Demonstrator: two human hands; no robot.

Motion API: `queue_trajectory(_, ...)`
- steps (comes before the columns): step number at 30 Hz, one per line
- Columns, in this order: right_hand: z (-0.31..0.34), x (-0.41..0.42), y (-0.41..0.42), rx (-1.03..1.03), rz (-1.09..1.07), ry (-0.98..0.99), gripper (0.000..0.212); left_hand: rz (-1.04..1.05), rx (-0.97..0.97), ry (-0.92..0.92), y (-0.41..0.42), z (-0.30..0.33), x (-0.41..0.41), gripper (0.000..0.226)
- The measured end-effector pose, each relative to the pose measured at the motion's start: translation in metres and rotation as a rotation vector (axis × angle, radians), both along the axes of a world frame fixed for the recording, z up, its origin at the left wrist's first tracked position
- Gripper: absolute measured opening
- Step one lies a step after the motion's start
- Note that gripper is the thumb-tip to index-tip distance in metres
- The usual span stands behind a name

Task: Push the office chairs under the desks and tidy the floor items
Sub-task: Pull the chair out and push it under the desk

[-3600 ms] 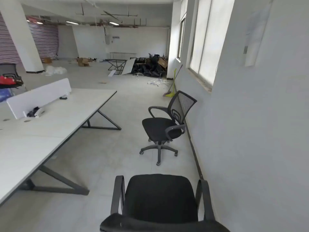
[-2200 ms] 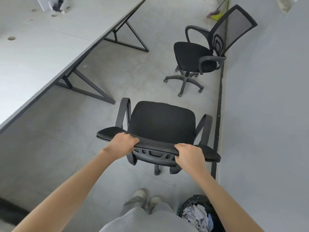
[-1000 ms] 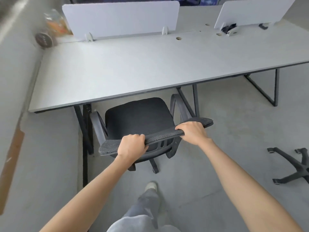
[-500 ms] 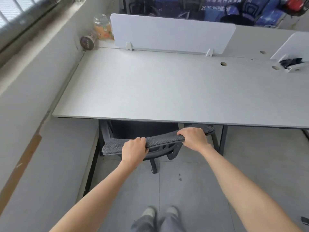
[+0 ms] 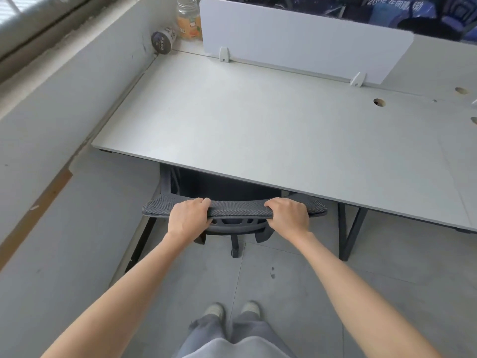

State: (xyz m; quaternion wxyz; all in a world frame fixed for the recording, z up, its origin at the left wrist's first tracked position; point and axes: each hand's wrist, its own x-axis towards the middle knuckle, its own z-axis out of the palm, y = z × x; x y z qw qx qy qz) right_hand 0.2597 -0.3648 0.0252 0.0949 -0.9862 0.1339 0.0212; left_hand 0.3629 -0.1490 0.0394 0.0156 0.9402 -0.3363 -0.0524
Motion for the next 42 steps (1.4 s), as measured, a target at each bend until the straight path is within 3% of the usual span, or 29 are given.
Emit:
queue_trajectory(6, 0.007, -0.002, 0.000, 0.055, 0.060, -0.019, 0.033, -0.111, -0.284, 0.076, 0.001, 0.002, -0.014, 0.023)
queue_trajectory(11, 0.029, -0.020, 0.003, 0.244, 0.112, -0.010, 0.038, -0.023, -0.462, 0.325, -0.007, 0.021, -0.031, 0.028)
queue_trajectory(15, 0.031, -0.071, 0.017, 0.639, -0.167, -0.289, 0.031, 0.053, -0.761, 0.524, -0.010, 0.034, -0.064, 0.021)
queue_trajectory(18, 0.016, -0.127, 0.035, 1.004, -0.495, -0.407, 0.029, 0.085, -0.800, 0.774, -0.010, 0.019, -0.092, 0.021)
queue_trajectory(20, -0.001, -0.171, 0.052, 1.179, -0.726, -0.465, 0.029, 0.097, -0.733, 0.961, -0.010, -0.002, -0.104, 0.022)
queue_trajectory(24, -0.026, -0.256, 0.110, 1.217, -1.156, -0.573, 0.030, -0.054, -0.453, 1.158, -0.018, -0.033, -0.126, 0.024)
queue_trajectory(32, -0.031, -0.363, 0.254, 0.974, -1.979, -1.004, 0.028, -0.734, -0.062, 1.305, -0.126, -0.024, -0.243, 0.030)
queue_trajectory(37, -0.043, -0.413, 0.284, 0.878, -2.262, -1.304, 0.028, -1.050, 0.114, 1.345, -0.175, -0.021, -0.367, 0.031)
queue_trajectory(42, -0.048, -0.511, 0.256, 0.864, -2.336, -1.427, 0.029, -1.100, 0.259, 1.331, -0.191, -0.035, -0.477, 0.029)
